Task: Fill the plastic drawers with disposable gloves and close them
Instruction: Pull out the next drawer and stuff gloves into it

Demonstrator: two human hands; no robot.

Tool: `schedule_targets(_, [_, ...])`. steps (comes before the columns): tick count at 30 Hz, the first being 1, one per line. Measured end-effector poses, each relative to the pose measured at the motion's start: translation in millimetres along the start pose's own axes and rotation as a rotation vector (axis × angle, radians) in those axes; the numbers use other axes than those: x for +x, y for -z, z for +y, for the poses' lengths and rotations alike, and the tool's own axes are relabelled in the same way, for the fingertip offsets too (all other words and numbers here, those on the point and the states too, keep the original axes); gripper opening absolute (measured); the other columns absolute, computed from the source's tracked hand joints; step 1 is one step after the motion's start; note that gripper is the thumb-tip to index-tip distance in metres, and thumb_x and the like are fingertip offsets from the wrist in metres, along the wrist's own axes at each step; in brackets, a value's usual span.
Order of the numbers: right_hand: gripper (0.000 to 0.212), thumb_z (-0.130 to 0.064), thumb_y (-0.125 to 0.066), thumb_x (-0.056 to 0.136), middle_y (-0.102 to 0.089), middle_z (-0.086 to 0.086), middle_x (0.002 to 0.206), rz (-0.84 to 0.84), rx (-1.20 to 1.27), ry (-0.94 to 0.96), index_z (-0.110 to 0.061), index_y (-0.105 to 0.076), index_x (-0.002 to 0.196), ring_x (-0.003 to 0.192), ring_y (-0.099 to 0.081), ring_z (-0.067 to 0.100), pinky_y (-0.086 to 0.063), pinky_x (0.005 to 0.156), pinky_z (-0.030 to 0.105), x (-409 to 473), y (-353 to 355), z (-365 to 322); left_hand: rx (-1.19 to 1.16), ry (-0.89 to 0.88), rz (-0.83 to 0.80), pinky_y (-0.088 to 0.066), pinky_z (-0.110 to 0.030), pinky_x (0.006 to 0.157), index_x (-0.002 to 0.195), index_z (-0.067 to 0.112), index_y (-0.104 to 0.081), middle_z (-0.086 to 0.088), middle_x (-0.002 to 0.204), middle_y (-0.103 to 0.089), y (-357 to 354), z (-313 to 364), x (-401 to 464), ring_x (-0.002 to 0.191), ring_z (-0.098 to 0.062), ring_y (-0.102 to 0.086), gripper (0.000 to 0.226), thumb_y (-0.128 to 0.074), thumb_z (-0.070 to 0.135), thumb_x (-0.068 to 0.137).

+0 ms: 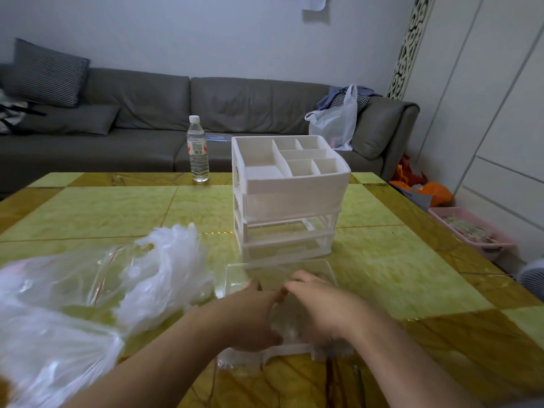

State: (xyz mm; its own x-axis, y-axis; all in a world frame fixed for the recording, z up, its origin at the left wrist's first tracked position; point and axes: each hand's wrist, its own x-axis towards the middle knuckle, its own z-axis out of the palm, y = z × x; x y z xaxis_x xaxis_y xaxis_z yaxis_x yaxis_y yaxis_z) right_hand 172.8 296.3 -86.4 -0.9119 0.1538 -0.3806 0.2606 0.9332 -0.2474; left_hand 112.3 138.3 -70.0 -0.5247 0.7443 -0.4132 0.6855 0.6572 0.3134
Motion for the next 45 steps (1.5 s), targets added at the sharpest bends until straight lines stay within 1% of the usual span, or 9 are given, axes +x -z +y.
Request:
schedule_targets(6, [0.080,-0.001,-0.077,0.080,-0.042,-0.010,0.150,0.100,0.055,0.003,-0.031,-0.050,0.150,0.138,-0.045,0.019,-0.051,0.109,0.039,-7.8,0.8,-6.2,-0.026,-0.063,0.150,-0.049,-0.036,0.105,0.151,0.035,-0.040,0.005,0.143,-0.045,-12.4,-14.9,5.2,0.128,-0.023,-0.052,0.069,-0.072,0.041,0.090])
schedule_targets(15, [0.043,0.009,-0.057,0.085,-0.059,-0.015,0.109,0.556,0.113,0.039,-0.027,-0.065,0.107,0.102,-0.057,0.010,-0.055,0.086,0.031,-23.1,8.5,-30.3,-0.393,0.131,0.884,-0.045,-0.014,0.066,0.105,0.036,-0.063,0.019,0.096,-0.063,-9.8,-68.8,-68.7,0.083,0.001,-0.061,0.024,-0.057,0.014,0.098])
schedule_targets(18, [0.037,0.007,-0.053,0.082,-0.057,-0.018,0.094,0.592,0.149,0.052,-0.028,-0.061,0.091,0.092,-0.055,0.006,-0.054,0.078,0.030,-24.5,6.1,-37.0,-0.219,0.156,0.766,-0.054,-0.026,0.074,0.105,0.041,-0.055,0.022,0.100,-0.059,-29.8,-83.3,-90.9,0.088,0.000,-0.060,0.013,-0.061,0.042,0.094])
schedule_targets(21, [0.037,0.008,-0.050,0.083,-0.058,-0.018,0.088,0.617,0.158,0.084,-0.027,-0.062,0.088,0.088,-0.056,0.005,-0.054,0.075,0.028,-25.3,2.2,-47.3,-0.010,0.163,0.459,-0.052,-0.029,0.093,0.137,0.051,-0.035,0.026,0.131,-0.041,-53.2,-87.6,-92.7,0.122,-0.005,-0.052,0.061,-0.056,0.073,0.084])
schedule_targets(28, [0.034,0.004,-0.052,0.088,-0.061,-0.014,0.080,0.684,0.188,0.149,-0.027,-0.064,0.082,0.073,-0.056,0.001,-0.044,0.060,0.017,-23.7,-15.8,-69.5,0.026,0.144,0.596,-0.049,-0.029,0.083,0.116,0.037,-0.055,0.016,0.114,-0.050,-57.6,-89.9,-87.3,0.115,-0.010,-0.057,0.019,-0.051,0.044,0.099])
schedule_targets(33, [0.031,0.002,-0.064,0.088,-0.072,-0.008,0.090,0.684,0.694,0.272,-0.027,-0.071,0.094,0.087,-0.069,0.005,-0.053,0.074,0.019,-35.3,-18.3,-89.0,-0.599,0.020,0.867,-0.051,-0.035,0.073,0.086,0.027,-0.069,0.007,0.075,-0.064,-22.6,-94.6,-115.0,0.071,-0.006,-0.059,0.021,-0.064,0.043,0.097])
schedule_targets(37, [0.032,-0.030,-0.080,0.088,-0.077,0.002,0.116,0.238,1.120,0.445,-0.024,-0.072,0.118,0.113,-0.073,0.021,-0.059,0.100,0.042,-47.3,-26.6,-123.1,-1.012,-0.100,0.730,-0.050,-0.040,0.091,0.103,0.023,-0.079,0.001,0.099,-0.073,-11.5,-82.1,-128.4,0.090,-0.007,-0.068,0.038,-0.063,0.052,0.086])
schedule_targets(41, [0.028,-0.032,-0.083,0.086,-0.078,0.015,0.104,0.348,1.193,0.427,-0.016,-0.074,0.108,0.098,-0.077,0.029,-0.063,0.090,0.046,-43.4,-33.9,-140.0,-1.194,-0.090,0.705,-0.049,-0.036,0.086,0.087,0.015,-0.079,-0.002,0.085,-0.075,-15.8,-76.5,-130.3,0.085,-0.012,-0.070,0.021,-0.072,0.034,0.093])
schedule_targets(45, [0.020,-0.022,-0.082,0.078,-0.072,0.015,0.086,0.416,1.369,0.333,-0.011,-0.071,0.091,0.079,-0.068,0.022,-0.058,0.078,0.038,-34.3,-31.6,-132.0,-1.407,-0.086,0.706,-0.051,-0.054,0.094,0.093,-0.006,-0.068,-0.030,0.091,-0.067,-17.3,-83.3,-130.4,0.087,-0.035,-0.068,0.052,-0.077,0.044,0.081])
